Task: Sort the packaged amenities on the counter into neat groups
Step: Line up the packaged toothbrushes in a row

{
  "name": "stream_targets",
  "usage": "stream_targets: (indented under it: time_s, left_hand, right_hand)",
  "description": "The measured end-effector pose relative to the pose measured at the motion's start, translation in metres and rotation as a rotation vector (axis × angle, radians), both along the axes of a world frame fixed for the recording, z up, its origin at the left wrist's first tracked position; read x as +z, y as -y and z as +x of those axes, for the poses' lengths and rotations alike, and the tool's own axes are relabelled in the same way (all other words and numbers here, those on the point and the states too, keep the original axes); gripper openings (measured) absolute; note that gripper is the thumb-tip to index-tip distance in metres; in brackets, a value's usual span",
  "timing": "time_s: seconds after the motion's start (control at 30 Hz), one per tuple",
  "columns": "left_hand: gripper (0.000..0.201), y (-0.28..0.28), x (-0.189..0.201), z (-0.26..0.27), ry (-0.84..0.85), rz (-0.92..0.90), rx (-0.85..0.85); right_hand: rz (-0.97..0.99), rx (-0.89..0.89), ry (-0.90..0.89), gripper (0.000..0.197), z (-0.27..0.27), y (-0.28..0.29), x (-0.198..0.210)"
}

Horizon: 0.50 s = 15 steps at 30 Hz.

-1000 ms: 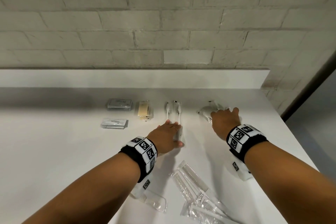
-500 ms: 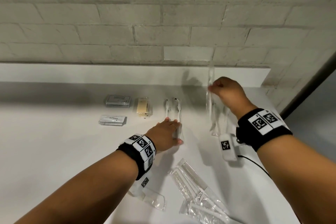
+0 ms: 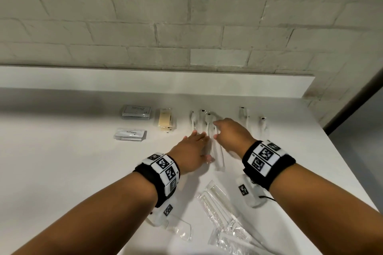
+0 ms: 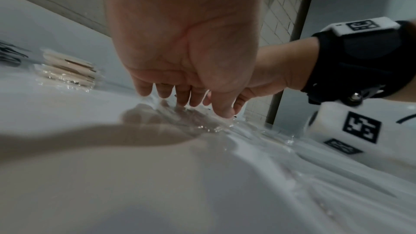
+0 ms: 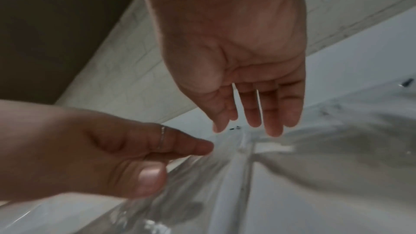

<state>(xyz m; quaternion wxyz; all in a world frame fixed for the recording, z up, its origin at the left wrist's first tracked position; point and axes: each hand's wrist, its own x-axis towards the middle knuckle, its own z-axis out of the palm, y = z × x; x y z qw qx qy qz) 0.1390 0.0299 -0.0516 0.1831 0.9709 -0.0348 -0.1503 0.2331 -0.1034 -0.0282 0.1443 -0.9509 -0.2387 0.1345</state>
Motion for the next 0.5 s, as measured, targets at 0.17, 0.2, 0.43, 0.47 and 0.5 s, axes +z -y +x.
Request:
stream_targets:
  time_s: [0.17,0.2,0.43,0.47,0.5]
  left_hand:
    - [0.066,-0.003,-0.013,0.006,0.034,-0.015,0.015]
    - [0.064,-0.003,-0.015,0.007,0.041,-0.015,0.017]
    - [0.065,0.000,-0.010,0.004,0.040,-0.045,0.022]
    - [0.063,0.001,-0.009,0.004,0.049,-0.032,0.018]
    - [0.062,0.002,-0.008,0.003,0.062,-0.020,0.014]
  right_hand:
    - [-0.173,0.183,-0.066,0.054,-0.016,0.003,-0.008]
    - [-0.153,0.186,-0.067,0.054,-0.017,0.002,-0.009]
    - [-0.047,0.107,-0.061,0.054,-0.014,0.000,-0.007]
    - [-0.018,0.029,-0.005,0.051,-0.010,0.006,-0.007]
    - [-0.033,-0.052,0.084,0.047,-0.004,0.012,-0.006]
